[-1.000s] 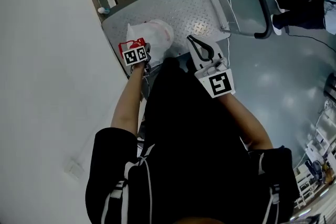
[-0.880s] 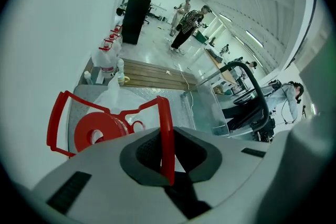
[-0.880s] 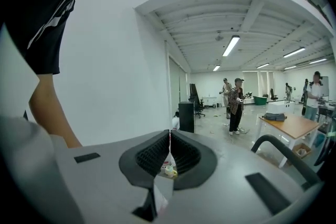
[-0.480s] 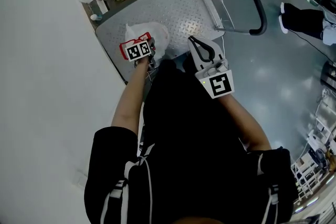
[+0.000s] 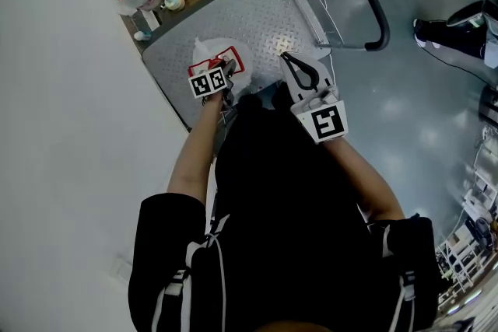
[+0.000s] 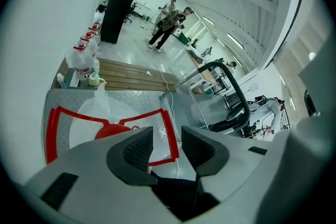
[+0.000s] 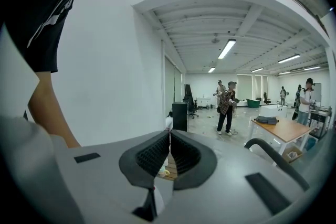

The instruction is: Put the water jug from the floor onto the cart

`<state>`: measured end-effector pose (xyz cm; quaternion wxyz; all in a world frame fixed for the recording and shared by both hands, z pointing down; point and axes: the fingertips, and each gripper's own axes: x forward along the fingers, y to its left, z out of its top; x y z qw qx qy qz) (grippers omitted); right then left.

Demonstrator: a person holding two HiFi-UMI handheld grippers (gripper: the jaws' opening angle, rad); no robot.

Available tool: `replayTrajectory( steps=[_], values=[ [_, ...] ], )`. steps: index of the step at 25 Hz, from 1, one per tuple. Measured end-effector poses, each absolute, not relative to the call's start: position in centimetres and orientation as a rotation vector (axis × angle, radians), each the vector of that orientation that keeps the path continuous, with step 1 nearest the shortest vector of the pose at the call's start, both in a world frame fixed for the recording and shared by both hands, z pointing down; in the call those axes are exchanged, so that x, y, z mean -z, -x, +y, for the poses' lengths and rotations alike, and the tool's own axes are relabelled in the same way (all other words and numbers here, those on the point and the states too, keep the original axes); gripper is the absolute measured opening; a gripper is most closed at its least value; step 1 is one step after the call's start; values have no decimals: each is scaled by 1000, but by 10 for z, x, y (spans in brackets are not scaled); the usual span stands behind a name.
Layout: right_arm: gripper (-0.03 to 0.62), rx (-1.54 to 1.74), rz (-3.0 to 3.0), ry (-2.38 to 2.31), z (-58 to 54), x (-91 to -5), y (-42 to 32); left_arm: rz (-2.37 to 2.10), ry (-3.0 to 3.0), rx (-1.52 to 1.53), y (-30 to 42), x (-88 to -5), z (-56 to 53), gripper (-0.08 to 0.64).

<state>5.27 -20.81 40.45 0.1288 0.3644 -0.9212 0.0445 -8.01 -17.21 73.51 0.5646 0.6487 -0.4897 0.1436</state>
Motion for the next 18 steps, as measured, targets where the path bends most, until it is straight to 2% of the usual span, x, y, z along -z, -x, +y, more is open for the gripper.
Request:
replayTrajectory(
  steps=[18],
  values=[
    [18,-135,-2766,-957,-193,-402,-32,-1282,-1661,-242,71,-672,-165,166]
  ],
)
